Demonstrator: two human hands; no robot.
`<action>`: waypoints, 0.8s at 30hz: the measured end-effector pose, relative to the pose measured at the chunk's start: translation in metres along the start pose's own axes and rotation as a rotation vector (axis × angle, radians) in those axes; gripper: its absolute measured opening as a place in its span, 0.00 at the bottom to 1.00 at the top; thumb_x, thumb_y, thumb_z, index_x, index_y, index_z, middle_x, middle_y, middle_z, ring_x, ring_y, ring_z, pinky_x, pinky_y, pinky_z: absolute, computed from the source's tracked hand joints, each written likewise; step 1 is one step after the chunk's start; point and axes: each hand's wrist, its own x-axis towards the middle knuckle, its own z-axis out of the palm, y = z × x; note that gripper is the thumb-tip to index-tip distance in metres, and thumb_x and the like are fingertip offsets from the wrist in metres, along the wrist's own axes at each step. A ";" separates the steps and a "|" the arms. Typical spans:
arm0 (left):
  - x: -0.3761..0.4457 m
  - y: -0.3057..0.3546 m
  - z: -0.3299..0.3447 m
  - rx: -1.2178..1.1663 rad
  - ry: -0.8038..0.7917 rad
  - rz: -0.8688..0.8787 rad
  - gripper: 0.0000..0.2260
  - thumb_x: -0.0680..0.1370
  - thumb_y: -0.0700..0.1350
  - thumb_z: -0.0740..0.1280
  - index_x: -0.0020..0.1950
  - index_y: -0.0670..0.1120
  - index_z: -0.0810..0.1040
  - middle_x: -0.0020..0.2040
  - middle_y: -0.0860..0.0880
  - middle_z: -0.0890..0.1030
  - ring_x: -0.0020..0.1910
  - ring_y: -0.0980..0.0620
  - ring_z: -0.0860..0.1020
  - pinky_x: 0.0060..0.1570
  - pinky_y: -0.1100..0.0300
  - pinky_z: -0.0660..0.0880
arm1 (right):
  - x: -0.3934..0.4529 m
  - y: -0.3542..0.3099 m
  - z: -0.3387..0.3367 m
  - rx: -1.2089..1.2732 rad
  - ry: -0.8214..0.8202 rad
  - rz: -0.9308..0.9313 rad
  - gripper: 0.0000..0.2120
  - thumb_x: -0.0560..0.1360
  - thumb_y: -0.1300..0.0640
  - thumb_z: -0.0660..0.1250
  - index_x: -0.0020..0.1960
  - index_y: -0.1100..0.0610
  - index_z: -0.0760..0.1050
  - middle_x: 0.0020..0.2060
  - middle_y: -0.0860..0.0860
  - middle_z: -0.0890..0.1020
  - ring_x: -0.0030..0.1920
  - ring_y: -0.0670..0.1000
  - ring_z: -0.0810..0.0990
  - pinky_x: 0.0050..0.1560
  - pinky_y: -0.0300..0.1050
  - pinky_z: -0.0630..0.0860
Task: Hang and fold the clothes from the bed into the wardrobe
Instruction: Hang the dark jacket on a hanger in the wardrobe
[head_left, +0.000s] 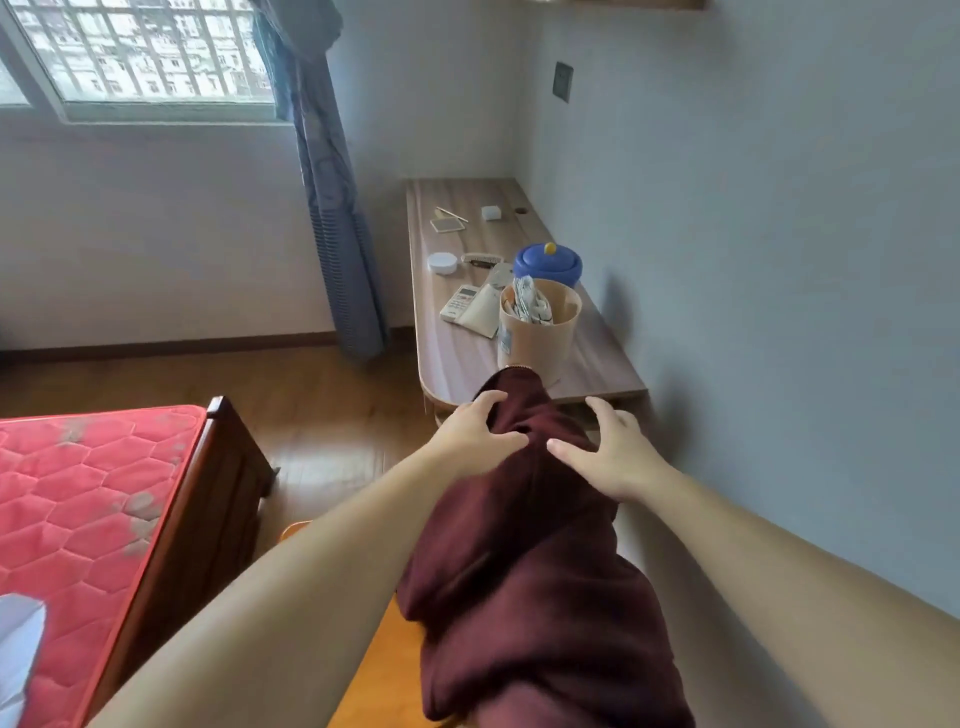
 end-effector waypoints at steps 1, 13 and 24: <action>0.008 -0.003 0.004 -0.080 -0.053 -0.049 0.33 0.75 0.55 0.69 0.77 0.57 0.58 0.74 0.49 0.66 0.68 0.49 0.70 0.63 0.58 0.69 | 0.008 0.001 0.006 0.033 -0.042 0.021 0.47 0.69 0.32 0.67 0.78 0.47 0.48 0.77 0.53 0.54 0.75 0.57 0.60 0.73 0.55 0.62; 0.022 -0.022 0.059 -0.057 -0.229 -0.049 0.56 0.64 0.55 0.80 0.78 0.60 0.42 0.77 0.52 0.62 0.74 0.51 0.64 0.71 0.58 0.63 | 0.039 0.005 0.033 -0.181 0.032 -0.131 0.23 0.77 0.43 0.63 0.67 0.51 0.62 0.58 0.56 0.78 0.55 0.60 0.78 0.44 0.47 0.68; -0.014 0.000 0.044 -0.246 -0.070 -0.145 0.15 0.69 0.50 0.78 0.54 0.49 0.83 0.47 0.53 0.85 0.48 0.55 0.83 0.50 0.62 0.78 | 0.016 -0.013 -0.002 -0.050 0.078 -0.534 0.11 0.75 0.42 0.65 0.51 0.48 0.74 0.45 0.50 0.83 0.47 0.58 0.81 0.46 0.52 0.77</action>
